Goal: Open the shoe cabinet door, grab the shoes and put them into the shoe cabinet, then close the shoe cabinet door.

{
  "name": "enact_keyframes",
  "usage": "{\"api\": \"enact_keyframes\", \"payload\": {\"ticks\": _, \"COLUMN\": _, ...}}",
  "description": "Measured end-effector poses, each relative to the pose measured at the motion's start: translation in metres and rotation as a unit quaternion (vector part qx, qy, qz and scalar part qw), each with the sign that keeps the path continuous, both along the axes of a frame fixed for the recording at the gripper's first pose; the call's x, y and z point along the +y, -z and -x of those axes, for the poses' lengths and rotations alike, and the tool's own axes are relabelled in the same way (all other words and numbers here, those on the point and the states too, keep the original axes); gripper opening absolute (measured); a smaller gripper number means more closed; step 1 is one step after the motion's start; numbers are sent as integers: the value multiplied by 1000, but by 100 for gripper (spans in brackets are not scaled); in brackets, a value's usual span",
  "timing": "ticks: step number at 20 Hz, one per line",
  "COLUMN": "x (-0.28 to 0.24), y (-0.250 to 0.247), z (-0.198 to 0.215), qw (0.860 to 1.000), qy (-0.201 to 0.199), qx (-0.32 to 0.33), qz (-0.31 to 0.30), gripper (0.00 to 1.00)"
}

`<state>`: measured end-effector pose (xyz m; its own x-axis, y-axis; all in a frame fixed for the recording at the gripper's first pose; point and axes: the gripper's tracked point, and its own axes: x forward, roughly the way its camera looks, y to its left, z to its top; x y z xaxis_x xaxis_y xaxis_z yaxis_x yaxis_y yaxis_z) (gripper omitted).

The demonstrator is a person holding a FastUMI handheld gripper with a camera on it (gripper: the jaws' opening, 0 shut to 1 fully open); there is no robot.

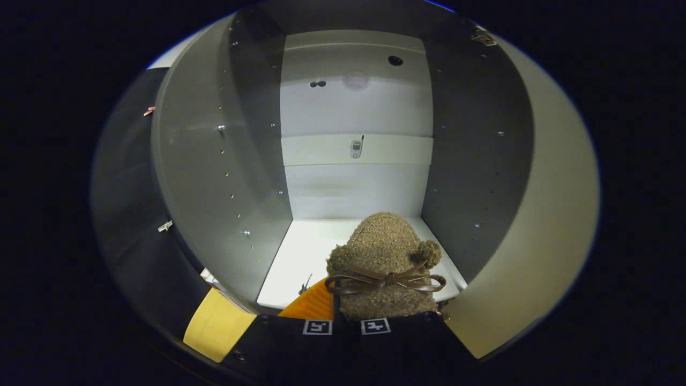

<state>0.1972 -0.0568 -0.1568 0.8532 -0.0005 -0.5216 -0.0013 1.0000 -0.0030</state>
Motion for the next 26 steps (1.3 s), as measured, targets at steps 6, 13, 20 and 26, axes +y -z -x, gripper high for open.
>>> {"api": "enact_keyframes", "payload": {"ticks": 6, "x": -2, "y": 22, "z": -81, "qw": 1000, "qy": 0, "qx": 8, "qz": 12, "gripper": 5}}
{"api": "enact_keyframes", "payload": {"ticks": 13, "x": -12, "y": 74, "z": -146, "qw": 999, "qy": 12, "qx": 34, "qz": 4, "gripper": 4}}
{"api": "enact_keyframes", "payload": {"ticks": 20, "x": -5, "y": 95, "z": -158, "qw": 999, "qy": -5, "qx": 52, "qz": 11, "gripper": 18}}
{"api": "enact_keyframes", "payload": {"ticks": 26, "x": -2, "y": 87, "z": -122, "qw": 998, "qy": -14, "qx": 56, "qz": 36, "gripper": 81}}
